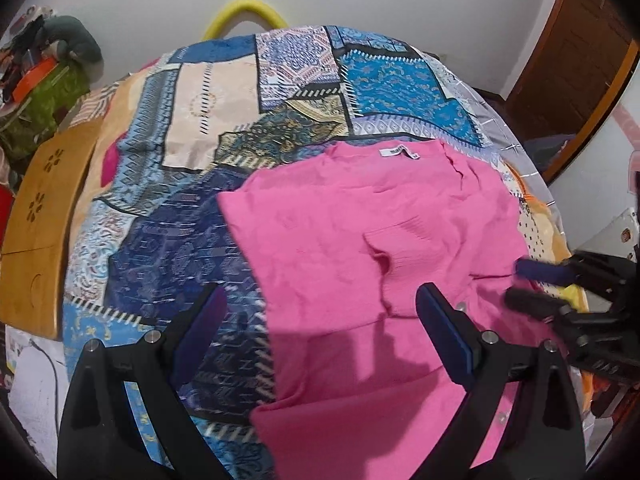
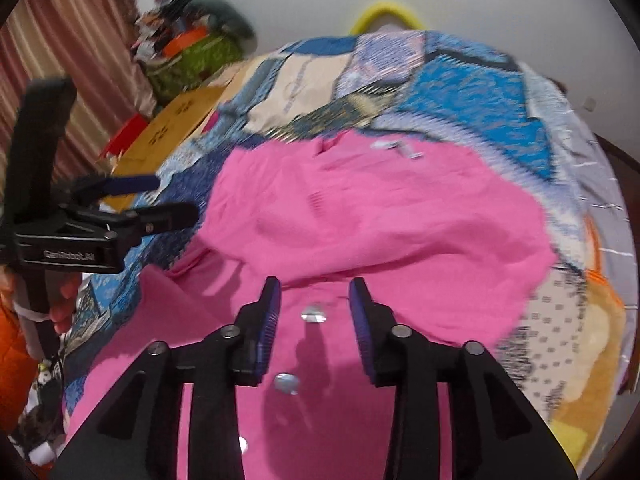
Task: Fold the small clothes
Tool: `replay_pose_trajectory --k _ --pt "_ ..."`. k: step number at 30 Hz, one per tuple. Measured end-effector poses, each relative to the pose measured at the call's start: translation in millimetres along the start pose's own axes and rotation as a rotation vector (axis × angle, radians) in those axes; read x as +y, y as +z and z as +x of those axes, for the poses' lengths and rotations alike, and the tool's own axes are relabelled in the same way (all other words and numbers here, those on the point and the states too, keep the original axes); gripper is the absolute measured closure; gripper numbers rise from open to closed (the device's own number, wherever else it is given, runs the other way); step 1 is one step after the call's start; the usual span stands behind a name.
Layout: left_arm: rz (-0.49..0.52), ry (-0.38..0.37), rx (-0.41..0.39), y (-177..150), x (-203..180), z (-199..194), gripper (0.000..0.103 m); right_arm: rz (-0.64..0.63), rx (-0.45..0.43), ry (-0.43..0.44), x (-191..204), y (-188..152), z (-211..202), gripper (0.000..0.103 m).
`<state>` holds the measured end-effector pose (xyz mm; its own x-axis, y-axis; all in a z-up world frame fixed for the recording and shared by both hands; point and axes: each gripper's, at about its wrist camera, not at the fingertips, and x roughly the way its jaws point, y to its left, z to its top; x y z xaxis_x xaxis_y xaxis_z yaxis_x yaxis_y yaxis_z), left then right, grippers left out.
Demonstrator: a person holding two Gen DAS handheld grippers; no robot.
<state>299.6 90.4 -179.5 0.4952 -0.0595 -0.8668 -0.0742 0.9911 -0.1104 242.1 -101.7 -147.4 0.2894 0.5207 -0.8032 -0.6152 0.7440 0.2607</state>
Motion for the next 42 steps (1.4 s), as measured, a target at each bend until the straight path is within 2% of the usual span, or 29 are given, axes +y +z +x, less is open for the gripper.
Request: replay_pose_trajectory --k 2,4,9,13,15,16,19,21,22,24,28,34,37,42 --pt "-0.01 -0.01 0.023 3 -5 9 0.007 0.016 -0.025 -0.029 -13 0 -10 0.062" --pt "-0.021 -0.022 0.045 5 -8 18 0.013 0.04 -0.043 -0.058 -31 -2 -18 0.062" --pt "-0.032 -0.055 0.12 8 -22 44 0.034 0.106 -0.047 -0.106 -69 -9 -26 0.061" --pt "-0.027 -0.074 0.148 9 -35 58 0.046 0.162 -0.027 -0.113 -94 -19 -20 0.06" --pt "-0.033 -0.09 0.167 12 -39 66 0.058 0.186 -0.008 -0.106 -103 -24 -14 0.06" --pt "-0.038 -0.094 0.173 13 -41 70 0.061 0.193 0.001 -0.1 -106 -27 -11 0.06" --pt "-0.036 -0.089 0.152 18 -47 73 0.075 0.197 0.025 -0.075 -106 -34 -3 0.06" --pt "-0.018 -0.085 0.136 22 -53 72 0.092 0.186 0.037 -0.051 -102 -37 1 0.06" --pt "-0.01 -0.081 0.128 24 -56 71 0.095 0.182 0.041 -0.044 -102 -38 3 0.06" --pt "0.012 -0.057 0.104 27 -60 67 0.097 0.169 0.057 -0.032 -98 -40 9 0.06" --pt "0.054 0.004 0.0 36 -65 47 0.097 0.156 0.084 -0.032 -96 -44 19 0.06" --pt "0.063 0.064 -0.121 48 -52 16 0.097 0.162 0.084 -0.03 -98 -47 19 0.06" --pt "0.045 0.067 -0.105 47 -41 19 0.097 0.163 0.085 -0.035 -97 -48 19 0.06" --pt "0.019 0.069 0.015 33 -24 54 0.097 0.171 0.088 -0.05 -95 -47 19 0.06"
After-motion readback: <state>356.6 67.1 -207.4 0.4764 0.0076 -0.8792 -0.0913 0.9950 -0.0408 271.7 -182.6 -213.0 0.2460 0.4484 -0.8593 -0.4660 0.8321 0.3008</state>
